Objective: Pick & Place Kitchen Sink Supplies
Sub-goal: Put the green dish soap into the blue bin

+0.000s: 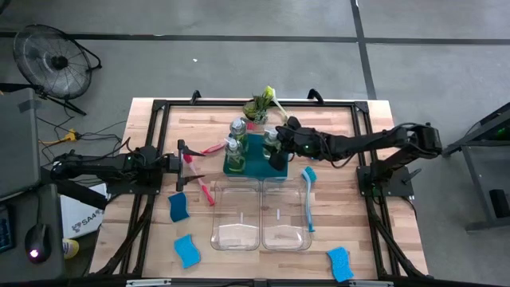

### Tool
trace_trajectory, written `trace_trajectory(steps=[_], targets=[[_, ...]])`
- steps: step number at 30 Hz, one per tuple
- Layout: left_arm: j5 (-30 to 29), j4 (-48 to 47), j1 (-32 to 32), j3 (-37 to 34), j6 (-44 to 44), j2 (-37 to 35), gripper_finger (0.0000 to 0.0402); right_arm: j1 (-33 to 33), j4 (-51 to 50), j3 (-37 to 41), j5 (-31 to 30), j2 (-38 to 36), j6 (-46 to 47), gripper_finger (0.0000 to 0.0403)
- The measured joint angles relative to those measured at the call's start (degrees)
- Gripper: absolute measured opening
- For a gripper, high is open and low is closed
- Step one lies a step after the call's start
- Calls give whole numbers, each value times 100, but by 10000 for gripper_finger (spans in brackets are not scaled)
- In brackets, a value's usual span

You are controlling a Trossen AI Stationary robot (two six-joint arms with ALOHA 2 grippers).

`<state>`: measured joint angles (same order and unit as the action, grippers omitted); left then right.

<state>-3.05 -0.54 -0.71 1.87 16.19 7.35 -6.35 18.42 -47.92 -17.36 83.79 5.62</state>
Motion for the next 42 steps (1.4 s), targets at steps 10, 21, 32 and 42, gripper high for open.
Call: trace_trajectory(steps=[10, 21, 32, 42], targets=[[0, 0, 0, 0, 0, 0, 344, -53, 240, -14, 379, 349, 140, 254], [0, 0, -1, 0, 1, 2, 344, -134, 408, -470, 939, 804, 143, 254], [0, 0, 0, 0, 0, 0, 344, -192, 328, -465, 977, 975, 39, 254], [0, 0, -2, 0, 0, 2, 344, -192, 233, -465, 1193, 1005, 37, 254]])
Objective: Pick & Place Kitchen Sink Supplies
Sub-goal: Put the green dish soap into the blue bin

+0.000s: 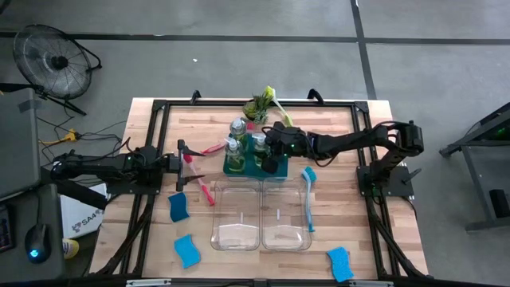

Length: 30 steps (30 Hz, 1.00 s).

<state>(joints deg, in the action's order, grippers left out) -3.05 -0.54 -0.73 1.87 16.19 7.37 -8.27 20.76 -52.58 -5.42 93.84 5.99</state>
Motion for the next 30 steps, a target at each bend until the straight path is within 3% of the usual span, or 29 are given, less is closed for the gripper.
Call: trace_trajectory(steps=[9, 21, 30], targets=[[0, 0, 1, 0, 0, -1, 344, 0, -125, 0, 93, 0, -1, 261], [0, 0, 1, 0, 0, -2, 344, 42, -220, -4, 189, -147, 58, 355], [0, 0, 0, 0, 0, -2, 344, 177, -1164, -4, 130, -731, 106, 369]])
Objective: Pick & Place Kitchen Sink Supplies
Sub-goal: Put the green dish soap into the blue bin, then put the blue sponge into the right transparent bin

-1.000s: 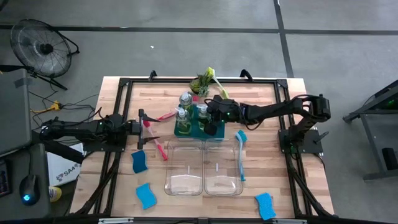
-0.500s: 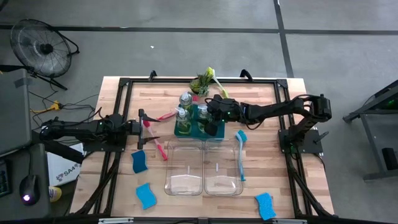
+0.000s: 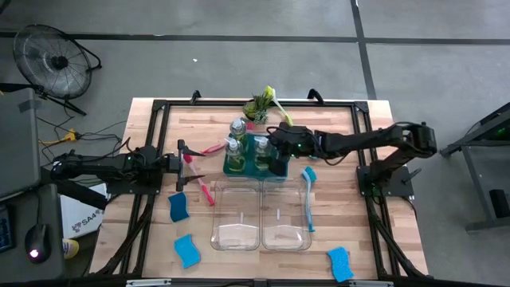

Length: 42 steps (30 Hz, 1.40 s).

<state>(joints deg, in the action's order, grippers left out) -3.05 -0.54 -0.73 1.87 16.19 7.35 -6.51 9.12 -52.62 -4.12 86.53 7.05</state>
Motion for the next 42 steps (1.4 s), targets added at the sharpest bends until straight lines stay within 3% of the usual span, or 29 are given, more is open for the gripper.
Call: trace_trajectory(steps=[14, 23, 29, 34, 42], targets=[[0, 0, 0, 0, 2, 0, 344, 352, -2466, 67, -310, -1380, 657, 369], [0, 0, 0, 0, 0, 0, 344, 714, -2773, 1319, -357, -2819, 2037, 369], [0, 0, 0, 0, 0, 0, 344, 932, -2884, 1921, -931, -3479, 2641, 369], [0, 0, 0, 0, 1, 0, 344, 862, -3122, 2131, -1514, -3843, 3343, 369], [0, 0, 2, 0, 0, 0, 344, 182, -3806, 2100, -1617, -3854, 4098, 369]])
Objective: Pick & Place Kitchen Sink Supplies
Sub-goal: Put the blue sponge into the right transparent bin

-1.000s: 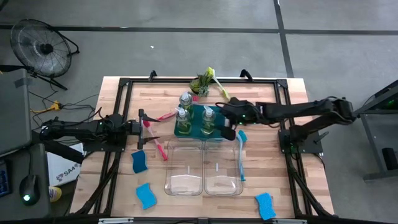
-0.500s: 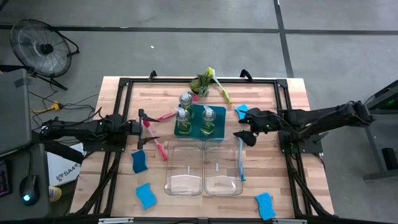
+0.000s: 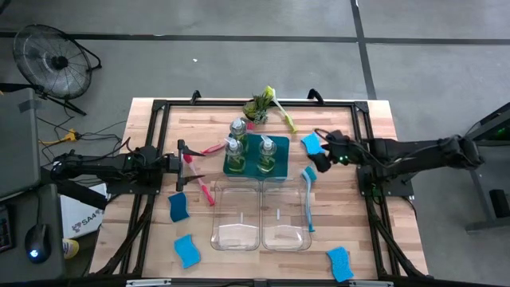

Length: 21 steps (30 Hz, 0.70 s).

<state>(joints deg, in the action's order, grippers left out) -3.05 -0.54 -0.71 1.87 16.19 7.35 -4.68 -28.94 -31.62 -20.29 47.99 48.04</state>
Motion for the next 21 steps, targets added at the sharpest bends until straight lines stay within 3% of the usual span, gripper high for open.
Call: trace_trajectory(steps=[10, 21], targets=[[0, 0, -1, 0, 1, 2, 344, -609, -597, -32, 239, 299, 1358, 369], [0, 0, 0, 0, 1, 1, 344, -1259, -2685, -1342, 538, 1452, 1099, 369]])
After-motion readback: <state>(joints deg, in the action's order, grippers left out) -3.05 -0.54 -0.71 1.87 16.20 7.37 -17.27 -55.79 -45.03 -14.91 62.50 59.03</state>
